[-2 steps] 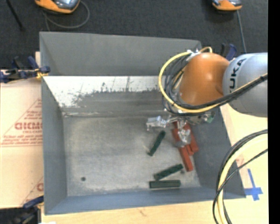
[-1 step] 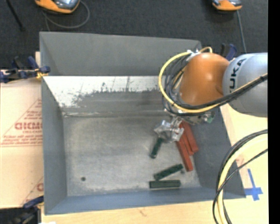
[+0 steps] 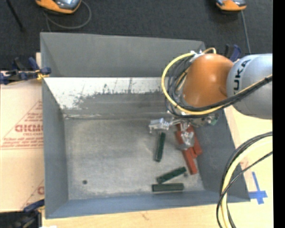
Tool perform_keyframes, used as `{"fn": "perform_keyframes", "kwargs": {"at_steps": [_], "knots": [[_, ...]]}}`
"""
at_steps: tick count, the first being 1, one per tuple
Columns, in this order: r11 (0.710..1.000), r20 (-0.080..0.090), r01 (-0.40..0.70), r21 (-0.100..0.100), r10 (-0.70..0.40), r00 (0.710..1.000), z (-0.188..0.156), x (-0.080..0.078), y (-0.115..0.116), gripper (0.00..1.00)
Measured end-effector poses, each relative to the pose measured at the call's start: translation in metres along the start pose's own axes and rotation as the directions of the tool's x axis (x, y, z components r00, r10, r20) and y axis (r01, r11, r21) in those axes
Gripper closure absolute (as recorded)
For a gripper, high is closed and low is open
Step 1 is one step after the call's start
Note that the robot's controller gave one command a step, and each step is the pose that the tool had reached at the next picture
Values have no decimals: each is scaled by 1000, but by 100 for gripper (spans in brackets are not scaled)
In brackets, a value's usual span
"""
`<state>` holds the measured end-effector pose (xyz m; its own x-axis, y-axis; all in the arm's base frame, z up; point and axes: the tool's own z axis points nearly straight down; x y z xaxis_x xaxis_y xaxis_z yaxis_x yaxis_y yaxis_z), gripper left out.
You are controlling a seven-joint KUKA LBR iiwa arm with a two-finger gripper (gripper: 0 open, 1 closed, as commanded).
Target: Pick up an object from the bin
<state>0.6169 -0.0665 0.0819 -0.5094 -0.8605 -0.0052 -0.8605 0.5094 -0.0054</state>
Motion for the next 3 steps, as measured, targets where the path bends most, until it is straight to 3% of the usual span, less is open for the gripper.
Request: {"fn": "perform_keyframes", "kwargs": {"at_steps": [1,2,3], "knots": [[1000,0,-1,0,1,1000,0,0,0,100],[1000,0,-1,0,1,1000,0,0,0,0],[818,-1,576,0,-576,818,8,-25,7,0]]}}
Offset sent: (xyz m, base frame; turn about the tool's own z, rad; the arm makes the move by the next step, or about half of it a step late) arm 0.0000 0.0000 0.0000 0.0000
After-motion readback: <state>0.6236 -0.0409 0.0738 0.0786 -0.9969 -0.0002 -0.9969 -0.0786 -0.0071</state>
